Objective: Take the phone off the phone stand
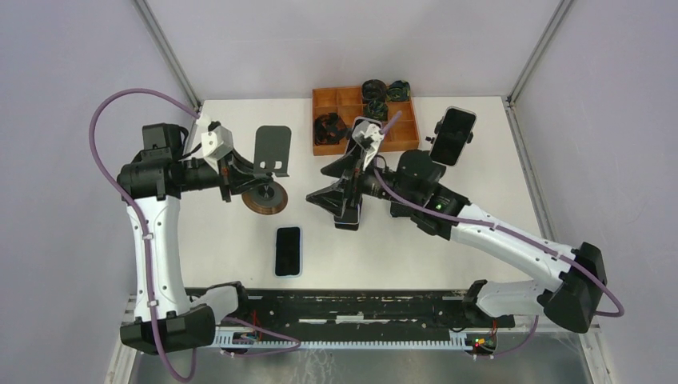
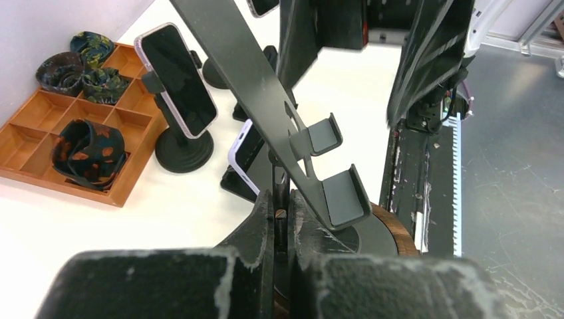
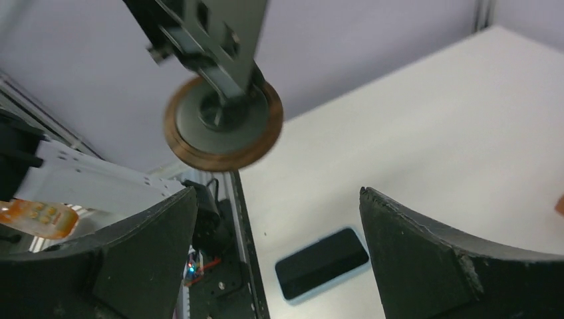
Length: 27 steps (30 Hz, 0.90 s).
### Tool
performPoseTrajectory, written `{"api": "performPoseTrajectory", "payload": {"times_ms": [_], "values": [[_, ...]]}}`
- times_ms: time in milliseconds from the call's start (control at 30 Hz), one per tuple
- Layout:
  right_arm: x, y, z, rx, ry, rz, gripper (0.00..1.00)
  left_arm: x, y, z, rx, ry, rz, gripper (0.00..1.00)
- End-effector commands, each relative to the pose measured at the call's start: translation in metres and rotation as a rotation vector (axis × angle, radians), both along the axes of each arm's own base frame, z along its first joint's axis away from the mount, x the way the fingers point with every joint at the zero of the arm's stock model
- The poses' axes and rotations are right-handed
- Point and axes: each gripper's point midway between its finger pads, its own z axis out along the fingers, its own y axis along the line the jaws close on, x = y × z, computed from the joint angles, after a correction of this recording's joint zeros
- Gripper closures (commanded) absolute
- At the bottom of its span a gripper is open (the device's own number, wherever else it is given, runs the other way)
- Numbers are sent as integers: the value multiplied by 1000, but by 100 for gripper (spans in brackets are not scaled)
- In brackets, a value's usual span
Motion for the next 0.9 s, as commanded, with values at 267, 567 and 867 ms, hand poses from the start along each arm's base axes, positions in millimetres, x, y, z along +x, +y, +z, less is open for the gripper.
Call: {"api": "performPoseTrajectory", "payload": {"times_ms": [267, 567, 867], "values": [[-26, 18, 85, 288, -33, 264, 7, -49, -28, -23, 7, 8, -169, 98], [-34, 20, 89, 367, 9, 321, 56, -54, -30, -40, 27, 45, -181, 98], [-21, 18, 73, 303, 11, 262, 100, -60, -32, -50, 64, 74, -200, 30]]}}
